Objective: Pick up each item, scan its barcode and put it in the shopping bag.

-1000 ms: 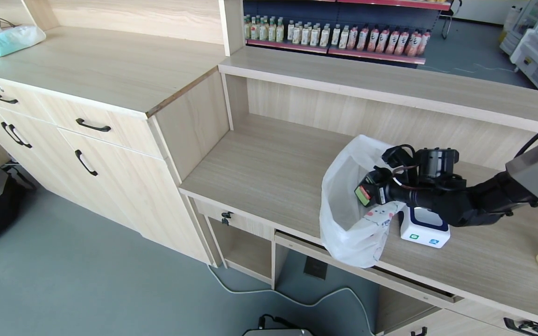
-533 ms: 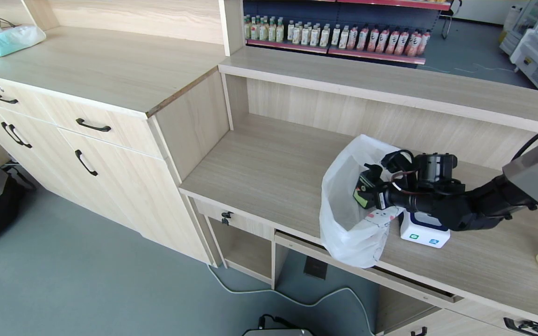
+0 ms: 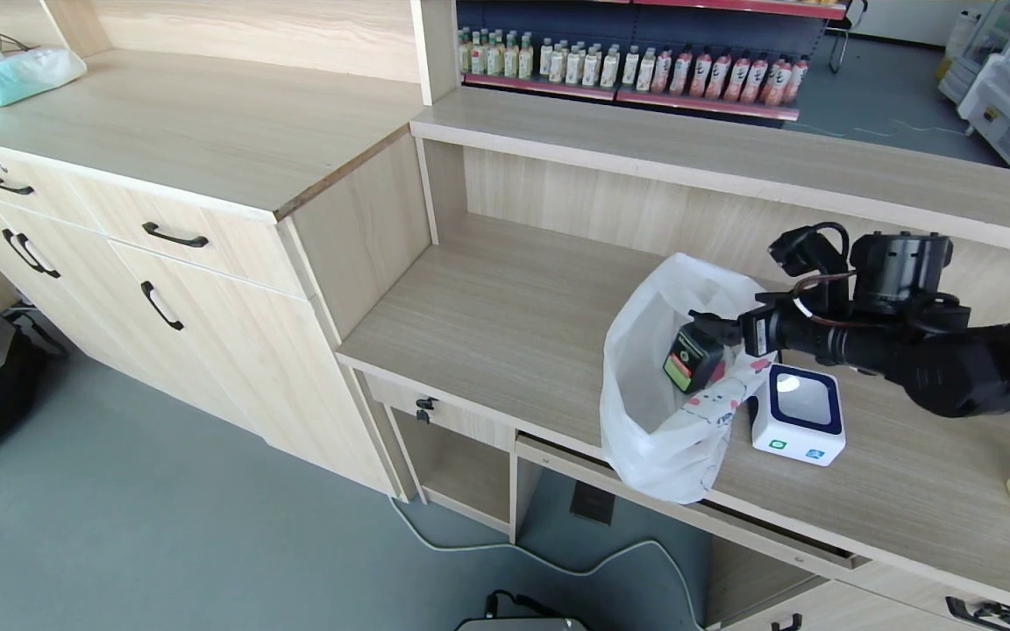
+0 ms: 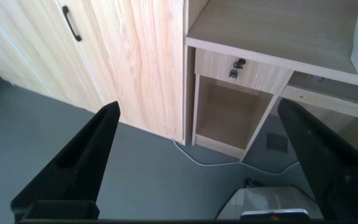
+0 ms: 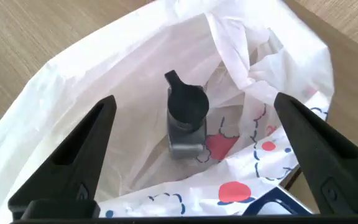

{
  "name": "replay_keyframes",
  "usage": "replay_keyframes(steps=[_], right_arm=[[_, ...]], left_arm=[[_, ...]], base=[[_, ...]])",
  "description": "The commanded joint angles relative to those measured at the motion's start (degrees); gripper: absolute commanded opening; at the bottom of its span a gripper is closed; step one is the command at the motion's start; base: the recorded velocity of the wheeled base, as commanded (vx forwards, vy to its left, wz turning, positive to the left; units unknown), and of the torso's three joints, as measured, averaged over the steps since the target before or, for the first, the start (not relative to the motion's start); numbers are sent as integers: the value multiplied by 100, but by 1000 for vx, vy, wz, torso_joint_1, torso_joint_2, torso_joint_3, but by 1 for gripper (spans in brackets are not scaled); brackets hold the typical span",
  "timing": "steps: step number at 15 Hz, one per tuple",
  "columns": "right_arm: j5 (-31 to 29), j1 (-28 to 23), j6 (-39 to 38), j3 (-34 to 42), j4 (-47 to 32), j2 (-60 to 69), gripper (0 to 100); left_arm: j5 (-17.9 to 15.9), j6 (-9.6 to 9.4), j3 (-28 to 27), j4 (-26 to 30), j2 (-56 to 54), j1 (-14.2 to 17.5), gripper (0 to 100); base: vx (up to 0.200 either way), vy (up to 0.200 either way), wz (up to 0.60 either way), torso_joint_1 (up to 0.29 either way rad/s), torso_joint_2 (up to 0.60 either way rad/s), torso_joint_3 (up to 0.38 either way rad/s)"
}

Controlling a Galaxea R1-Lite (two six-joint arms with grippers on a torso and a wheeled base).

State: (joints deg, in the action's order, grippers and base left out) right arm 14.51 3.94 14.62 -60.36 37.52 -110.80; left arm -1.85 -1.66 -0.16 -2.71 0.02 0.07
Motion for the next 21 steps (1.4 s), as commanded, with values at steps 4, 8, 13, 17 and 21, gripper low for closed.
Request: replay_keyframes(steps=[4,8,13,17,21], right_arm=[[-27,-1923,1289,1817,-1748,3768,100],[-712,-3470,1412,2019,-3568,4664,100],[-1530,-3997,-811,2186,-3673,3715,100],[-1512,-3945,-1013,1931,-1441,1737,100],[-1363,-3575,-978,1536,-729,735,100]], left_arm=[[1,-1,-2,-2,-2,1,100],[1,-1,-11,-2,-2,1,100],[1,-1,-2,-2,-2,1,100],[1,-1,-2,-2,-2,1,100],[1,-1,-2,-2,-2,1,100]], base=[[0,0,-300,0,1,2],[0,0,-600,0,2,5],[0,0,-240,-2,-1,0],[0,0,0,0,0,0],[0,0,0,0,0,0]])
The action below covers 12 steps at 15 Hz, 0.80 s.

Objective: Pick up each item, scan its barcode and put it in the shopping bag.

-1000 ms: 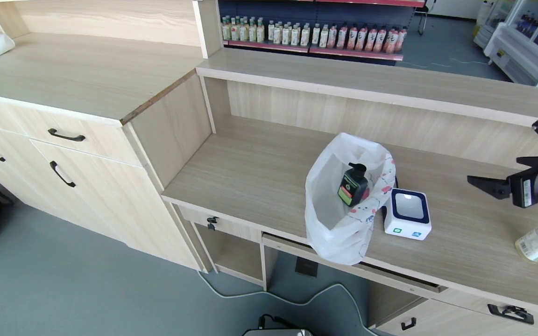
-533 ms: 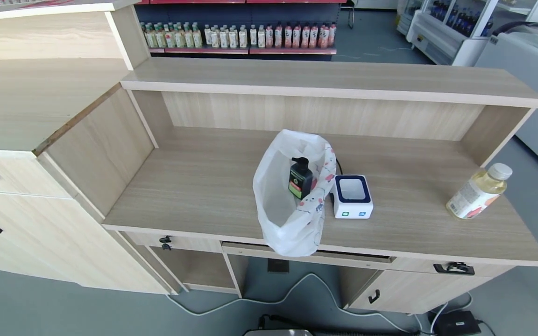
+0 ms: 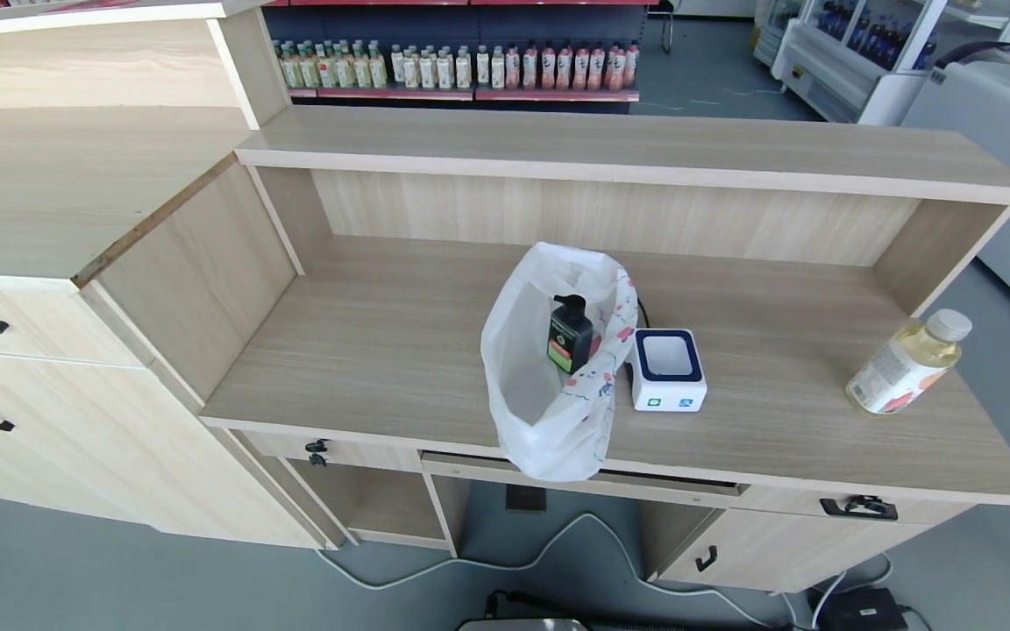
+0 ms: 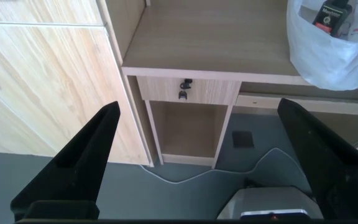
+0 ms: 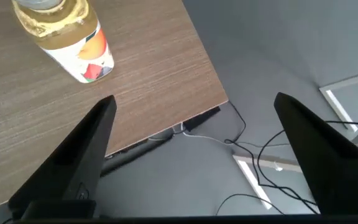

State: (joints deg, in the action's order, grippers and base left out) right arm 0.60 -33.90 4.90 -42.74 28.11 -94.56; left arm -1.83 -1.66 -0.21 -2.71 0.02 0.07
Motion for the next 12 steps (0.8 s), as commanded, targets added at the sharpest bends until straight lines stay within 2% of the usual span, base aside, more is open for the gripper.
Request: replay_keyframes(steps=[1,4,6,10,12], right_arm=[[28,323,-7,-270,327,-1047,100],[55,745,-7,-349,1021,-1451,100],[63,964,20,-428,1144,-1592,100],[55,1096,275,-507,1170,-1803,100],[46,1096,573,-507,1513,-1978,100]], left_arm=[[-2,-1,3,-2,-2,1,100],[-2,-1,3,-2,-2,1,100],[-2,-1,3,-2,-2,1,100],[-2,-1,3,-2,-2,1,100],[-2,-1,3,-2,-2,1,100]], base=[[0,0,0,0,0,0],[0,0,0,0,0,0],[0,0,0,0,0,0],[0,0,0,0,0,0],[0,0,0,0,0,0]])
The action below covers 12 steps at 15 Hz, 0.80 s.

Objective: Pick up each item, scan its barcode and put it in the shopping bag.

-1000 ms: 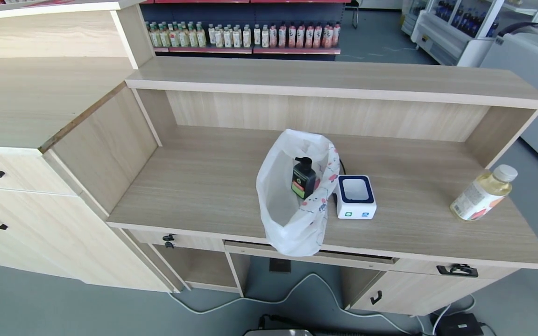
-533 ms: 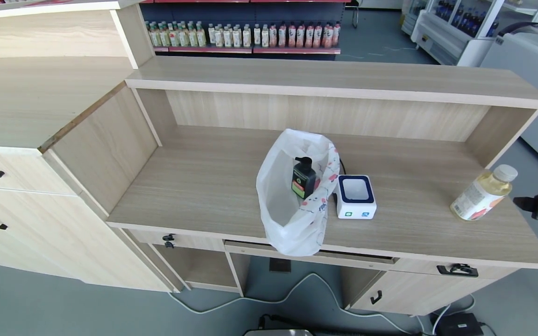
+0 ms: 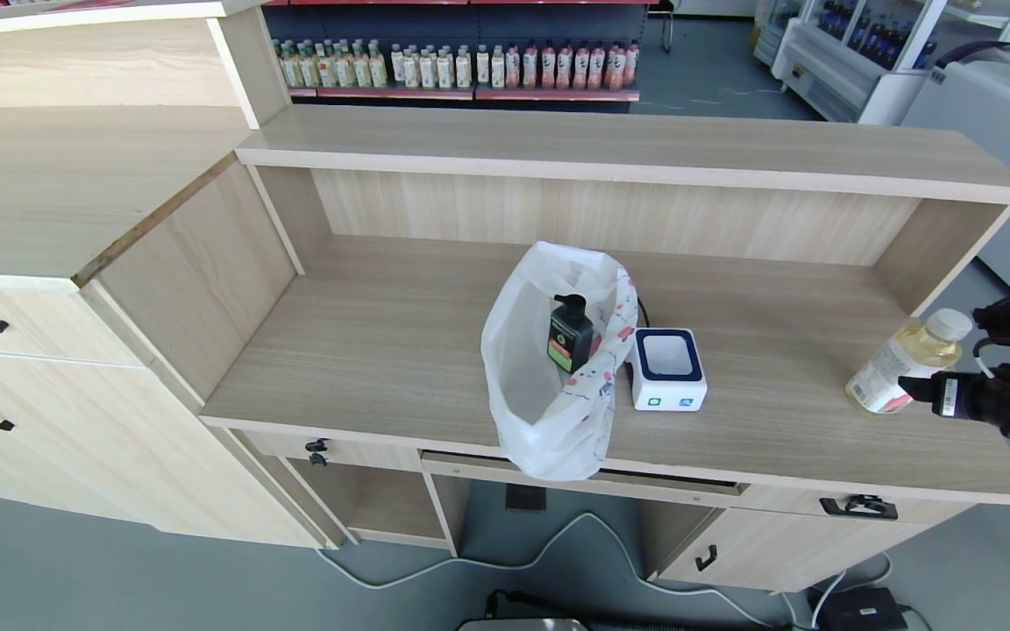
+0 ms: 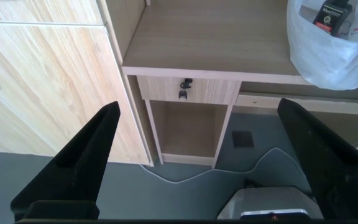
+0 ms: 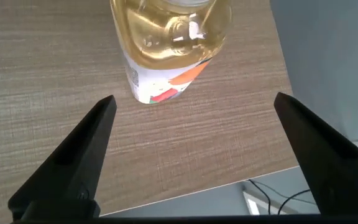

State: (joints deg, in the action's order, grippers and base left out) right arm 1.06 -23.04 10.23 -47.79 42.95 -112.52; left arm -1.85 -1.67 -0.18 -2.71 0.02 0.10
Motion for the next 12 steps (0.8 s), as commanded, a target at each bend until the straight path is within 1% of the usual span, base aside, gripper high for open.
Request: replay_keyframes(steps=[1,2,8,12], right_arm=[[-1,10,41,-3,29,-183,100],[8,63,93,-90,346,-350,100],[8,116,102,-293,574,-701,100],[17,283,76,-451,856,-930,100]], left_arm=[[1,0,1,-2,-2,-1,100],[1,0,1,-2,-2,-1,100],[1,0,1,-2,-2,-1,100],[1,0,1,-2,-2,-1,100]], base=[[0,0,0,0,0,0],[0,0,0,0,0,0],[0,0,0,0,0,0],[0,0,0,0,0,0]])
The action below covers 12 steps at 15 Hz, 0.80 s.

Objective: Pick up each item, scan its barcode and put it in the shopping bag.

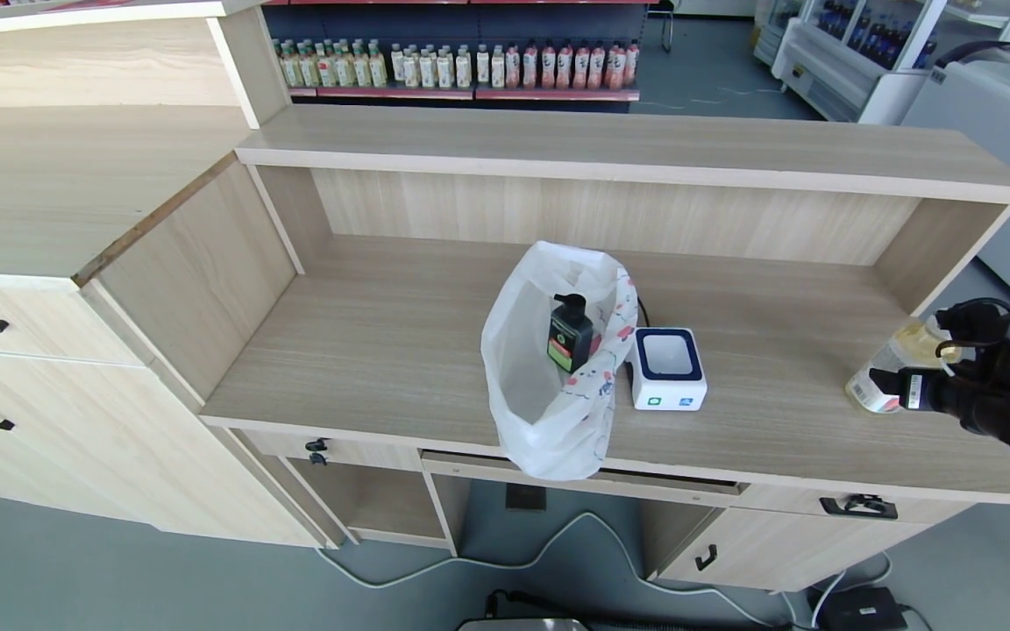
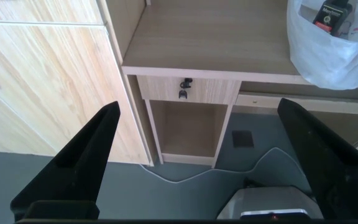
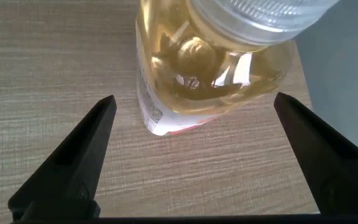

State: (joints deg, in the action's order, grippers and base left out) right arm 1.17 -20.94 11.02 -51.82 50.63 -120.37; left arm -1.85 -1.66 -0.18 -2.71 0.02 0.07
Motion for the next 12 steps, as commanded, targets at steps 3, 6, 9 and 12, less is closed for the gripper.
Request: replay_keyframes(steps=[3,6,9,12], right_arm=[[41,187,14,-82,246,-276,100],[32,249,146,-188,360,-435,100],[41,257,234,-197,597,-584,100],[41,257,225,-232,668,-637,100]], left_arm=[[1,-1,1,-2,-2,1,100],[1,-1,1,-2,-2,1,100],[1,-1,-8,-2,-2,1,100],[1,-1,-8,-2,-2,1,100]], base=[[0,0,0,0,0,0],[0,0,0,0,0,0],[0,0,0,0,0,0],[0,0,0,0,0,0]])
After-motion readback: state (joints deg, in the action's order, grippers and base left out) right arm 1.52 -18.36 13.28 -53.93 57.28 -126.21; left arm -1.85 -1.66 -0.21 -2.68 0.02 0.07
